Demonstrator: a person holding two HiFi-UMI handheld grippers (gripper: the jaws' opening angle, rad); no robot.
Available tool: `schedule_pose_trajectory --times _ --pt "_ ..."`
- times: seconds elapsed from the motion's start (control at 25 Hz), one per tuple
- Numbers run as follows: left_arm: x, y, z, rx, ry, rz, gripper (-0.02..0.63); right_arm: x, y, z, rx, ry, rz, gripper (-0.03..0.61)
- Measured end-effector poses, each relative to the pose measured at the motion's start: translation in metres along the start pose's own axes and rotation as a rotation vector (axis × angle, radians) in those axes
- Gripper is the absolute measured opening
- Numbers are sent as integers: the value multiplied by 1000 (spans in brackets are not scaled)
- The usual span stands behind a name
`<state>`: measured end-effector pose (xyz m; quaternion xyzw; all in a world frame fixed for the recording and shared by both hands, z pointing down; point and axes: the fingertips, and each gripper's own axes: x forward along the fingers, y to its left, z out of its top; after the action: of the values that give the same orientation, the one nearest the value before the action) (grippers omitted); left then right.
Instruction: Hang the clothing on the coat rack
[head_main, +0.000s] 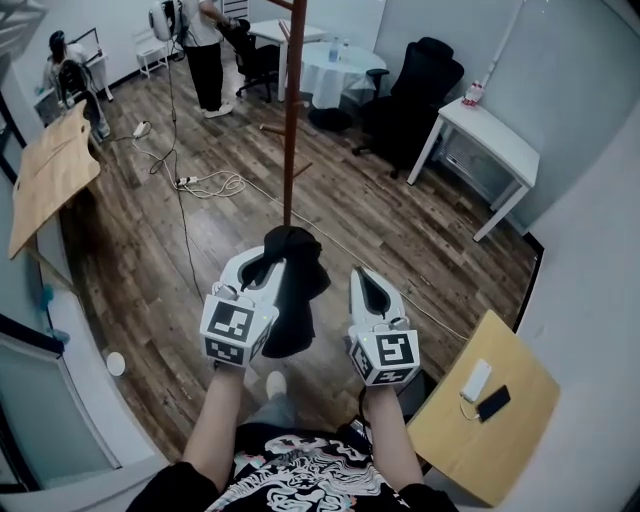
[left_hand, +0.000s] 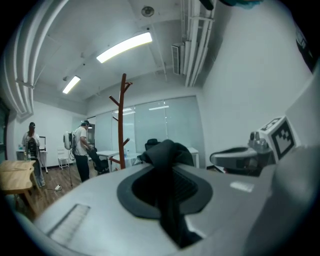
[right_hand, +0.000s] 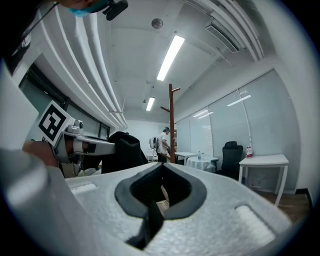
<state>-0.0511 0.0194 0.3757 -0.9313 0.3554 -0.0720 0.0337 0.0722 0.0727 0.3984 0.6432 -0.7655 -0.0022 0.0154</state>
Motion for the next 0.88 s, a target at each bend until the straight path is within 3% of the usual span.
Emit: schedule_pose_trajectory --times 0.28,0.52,0.88 --pt "42 51 -6 30 14 -82 21 78 -4 -11 -3 47 -13 2" --pt "63 99 2 23 -10 -85 21 132 -1 -21 -9 74 4 2" --pt "96 127 -10 53 29 -117 21 174 -16 -34 5 103 0 3"
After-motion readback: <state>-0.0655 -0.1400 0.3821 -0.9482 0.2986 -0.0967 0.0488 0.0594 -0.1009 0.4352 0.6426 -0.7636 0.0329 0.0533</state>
